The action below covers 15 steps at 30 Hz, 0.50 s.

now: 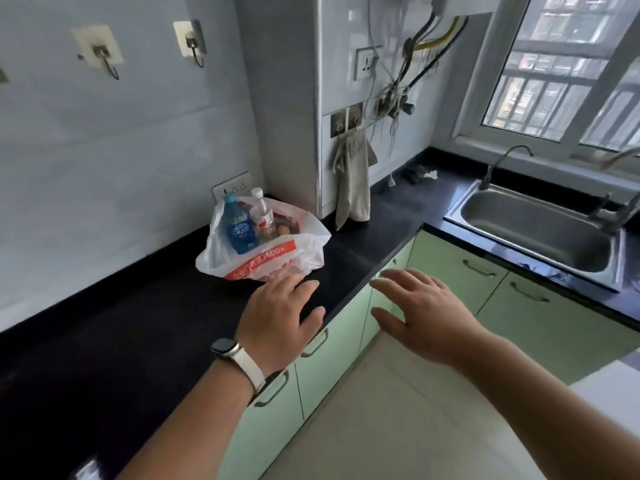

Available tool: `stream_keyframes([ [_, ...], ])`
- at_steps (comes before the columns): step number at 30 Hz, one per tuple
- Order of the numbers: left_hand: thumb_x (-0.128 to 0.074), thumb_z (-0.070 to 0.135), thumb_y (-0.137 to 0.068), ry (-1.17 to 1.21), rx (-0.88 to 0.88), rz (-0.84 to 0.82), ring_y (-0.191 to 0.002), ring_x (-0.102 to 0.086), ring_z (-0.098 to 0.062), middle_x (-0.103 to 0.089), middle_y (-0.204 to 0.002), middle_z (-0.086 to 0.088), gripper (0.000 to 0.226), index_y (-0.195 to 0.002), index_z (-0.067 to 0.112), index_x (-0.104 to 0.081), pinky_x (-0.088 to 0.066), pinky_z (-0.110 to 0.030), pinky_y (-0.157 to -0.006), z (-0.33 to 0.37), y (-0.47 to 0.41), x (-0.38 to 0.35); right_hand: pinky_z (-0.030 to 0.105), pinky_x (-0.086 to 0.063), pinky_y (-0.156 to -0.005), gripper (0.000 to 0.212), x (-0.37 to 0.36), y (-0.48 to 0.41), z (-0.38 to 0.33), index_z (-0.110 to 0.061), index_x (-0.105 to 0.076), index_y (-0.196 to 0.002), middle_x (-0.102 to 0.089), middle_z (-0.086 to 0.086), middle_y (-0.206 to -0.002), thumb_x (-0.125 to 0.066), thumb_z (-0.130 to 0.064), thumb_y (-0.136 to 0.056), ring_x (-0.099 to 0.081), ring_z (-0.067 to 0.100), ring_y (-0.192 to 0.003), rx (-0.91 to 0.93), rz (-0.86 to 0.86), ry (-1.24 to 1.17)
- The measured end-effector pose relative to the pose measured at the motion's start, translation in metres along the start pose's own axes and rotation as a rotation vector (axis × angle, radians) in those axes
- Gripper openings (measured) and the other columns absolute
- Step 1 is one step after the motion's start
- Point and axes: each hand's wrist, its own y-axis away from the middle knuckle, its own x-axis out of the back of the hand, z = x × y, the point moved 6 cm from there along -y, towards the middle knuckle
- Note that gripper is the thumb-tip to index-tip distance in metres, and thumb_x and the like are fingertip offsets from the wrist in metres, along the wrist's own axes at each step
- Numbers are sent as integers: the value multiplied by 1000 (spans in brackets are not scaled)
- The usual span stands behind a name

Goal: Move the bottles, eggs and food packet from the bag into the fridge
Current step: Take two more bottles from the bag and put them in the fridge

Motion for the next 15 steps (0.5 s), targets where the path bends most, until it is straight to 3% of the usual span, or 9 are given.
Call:
stream_keyframes([
  [6,-44,47,-92,-7,74,44,-122,-56,-20,-61,-131,1,51,-136,23,-55,-49,-40,-98,-52,-7,12,36,-27,-113,73,-6,-62,-26,-37,-37,-145,-39,-12,-150,-12,-69,-85,-31,14,-141,88,12,-24],
  [11,-42,49,-91,-38,152,21,-119,-57,-18,-62,-129,3,51,-132,23,-59,-49,-37,-96,-79,-17,9,35,-25,-113,57,-19,-104,-31,-36,-38,-144,-39,-13,-149,-30,-62,-93,-30,13,-140,148,-4,-54],
  [15,-40,52,-91,-57,215,1,-120,-57,-17,-62,-129,3,54,-131,21,-60,-50,-36,-98,-100,-36,0,37,-26,-113,57,-32,-146,-29,-38,-37,-143,-38,-13,-149,-26,-62,-92,-31,14,-140,214,-39,-73],
])
